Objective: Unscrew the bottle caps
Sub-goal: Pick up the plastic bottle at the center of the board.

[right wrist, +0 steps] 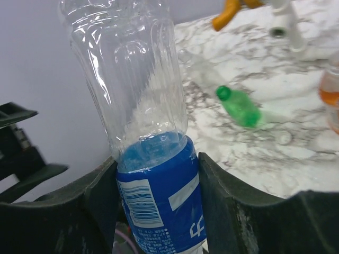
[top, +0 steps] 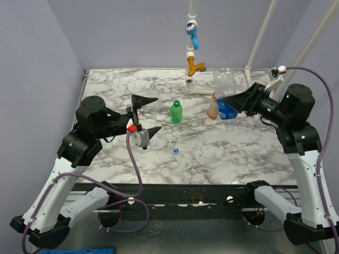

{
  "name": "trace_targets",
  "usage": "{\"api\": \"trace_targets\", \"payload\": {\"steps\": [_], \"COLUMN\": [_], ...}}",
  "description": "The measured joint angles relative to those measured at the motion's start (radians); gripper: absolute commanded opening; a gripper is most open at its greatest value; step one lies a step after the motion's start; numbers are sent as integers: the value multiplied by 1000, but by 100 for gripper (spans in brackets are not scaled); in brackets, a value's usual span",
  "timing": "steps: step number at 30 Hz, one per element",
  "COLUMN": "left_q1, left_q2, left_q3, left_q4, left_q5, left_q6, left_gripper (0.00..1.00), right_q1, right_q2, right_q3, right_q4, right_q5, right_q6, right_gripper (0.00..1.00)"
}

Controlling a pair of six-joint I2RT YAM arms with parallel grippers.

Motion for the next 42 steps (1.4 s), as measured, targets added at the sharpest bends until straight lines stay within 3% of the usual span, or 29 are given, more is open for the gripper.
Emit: {"api": "trace_targets", "payload": {"steps": [6, 12, 21, 30, 36, 39, 42], "left_q1": [-24, -76, -102, -104, -109, -111, -111], "left_q2": [-65, -65, -84, -79, -71, -71, -72], "left_q3": [-152, -252, -287, -312, -325, -326, -326], "left_q4": [108, 244, 335, 345, 314, 299, 271], "left_q5": [-4, -39, -174, -249, -301, -320, -338], "left_q6": [478, 694, 790, 826, 819, 819, 818], "left_gripper": [99, 99, 99, 99, 99, 86, 63], "right_q1": [73, 335, 455, 628, 682, 710, 732], "right_q2": [129, 300, 472, 589, 636, 676, 713], "right_q3": [133, 213, 359, 481, 515, 579, 641], "right_q4": [22, 34, 13, -71, -142, -189, -240], "right_q5": [-172, -156, -130, -71, -9, 19, 43], "right_q6": [34, 37, 16, -32, -73, -103, -137], "right_gripper": [49, 50, 50, 49, 49, 49, 53]}}
